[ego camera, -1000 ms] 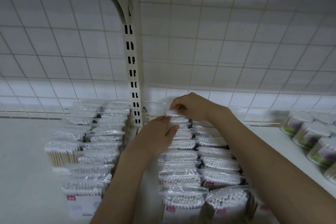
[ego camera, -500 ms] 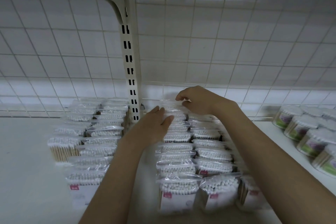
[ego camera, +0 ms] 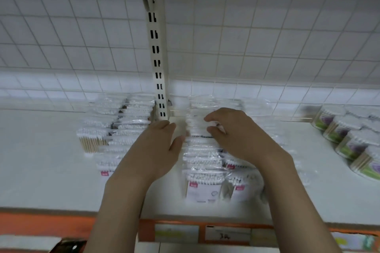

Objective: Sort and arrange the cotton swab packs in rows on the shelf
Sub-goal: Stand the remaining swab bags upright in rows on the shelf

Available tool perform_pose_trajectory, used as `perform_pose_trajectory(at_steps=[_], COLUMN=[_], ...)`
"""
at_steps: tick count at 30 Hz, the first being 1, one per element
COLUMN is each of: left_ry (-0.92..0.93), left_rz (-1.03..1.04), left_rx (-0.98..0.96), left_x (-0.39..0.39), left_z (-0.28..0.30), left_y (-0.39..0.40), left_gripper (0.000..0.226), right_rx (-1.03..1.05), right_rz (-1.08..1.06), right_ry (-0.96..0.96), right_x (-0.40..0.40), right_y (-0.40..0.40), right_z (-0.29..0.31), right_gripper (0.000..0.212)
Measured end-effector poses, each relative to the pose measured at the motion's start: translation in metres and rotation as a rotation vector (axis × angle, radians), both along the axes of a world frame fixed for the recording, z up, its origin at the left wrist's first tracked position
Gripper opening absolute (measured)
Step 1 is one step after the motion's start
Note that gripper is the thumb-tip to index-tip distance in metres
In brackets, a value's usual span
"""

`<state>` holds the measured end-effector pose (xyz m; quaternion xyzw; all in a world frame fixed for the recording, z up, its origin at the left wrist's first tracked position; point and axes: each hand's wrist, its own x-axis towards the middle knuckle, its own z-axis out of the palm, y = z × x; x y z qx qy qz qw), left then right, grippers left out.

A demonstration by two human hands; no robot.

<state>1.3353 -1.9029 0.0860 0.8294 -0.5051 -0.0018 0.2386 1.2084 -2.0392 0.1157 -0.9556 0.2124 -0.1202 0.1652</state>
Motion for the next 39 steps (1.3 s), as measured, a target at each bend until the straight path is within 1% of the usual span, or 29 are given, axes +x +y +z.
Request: perform_pose_trajectory(at_steps=[4, 9, 12, 15, 20, 22, 27, 31, 35, 39], left_ry=[-0.037, -0.076, -0.073, -0.068, 0.000, -0.008, -0.002, 0.010, 0.053, 0.098], left_rz=[0.045, 0.130, 0.190, 0.149, 0.160, 0.154, 0.097, 0.017, -0.087, -0.164], left_rx=[-0.081, -0.151, -0.161, -0.182, -0.140, -0.127, -0.121, -0.107, -0.110, -0.132], left_x=[0.001, 0.015, 0.032, 0.050, 0.086, 0.098, 0.126, 0.131, 0.124, 0.114], left_z=[0.000, 0.008, 0.008, 0.006, -0.002, -0.005, -0.012, -0.019, -0.023, -0.026], left_y=[0.032, 0.077, 0.103, 0.123, 0.145, 0.151, 0.162, 0.156, 0.144, 0.135], left_gripper=[0.049, 0.041, 0.039, 0.033, 0.034, 0.034, 0.036, 0.035, 0.036, 0.034], right_rx=[-0.008, -0.033, -0.045, -0.038, 0.008, 0.007, -0.018, -0.031, -0.029, 0.011], right_rz=[0.029, 0.069, 0.090, 0.097, 0.067, 0.037, -0.053, -0.111, -0.124, -0.097], right_ry=[-0.092, -0.150, -0.166, -0.190, -0.215, -0.212, -0.200, -0.186, -0.121, -0.096], right_x=[0.001, 0.010, 0.020, 0.038, 0.066, 0.072, 0.085, 0.085, 0.081, 0.079], right_y=[0.027, 0.051, 0.066, 0.083, 0.110, 0.119, 0.136, 0.145, 0.150, 0.151], right_z=[-0.013, -0.012, -0.011, -0.012, -0.022, -0.026, -0.035, -0.037, -0.042, -0.044], right_gripper=[0.032, 0.030, 0.029, 0.027, 0.029, 0.028, 0.023, 0.026, 0.028, 0.022])
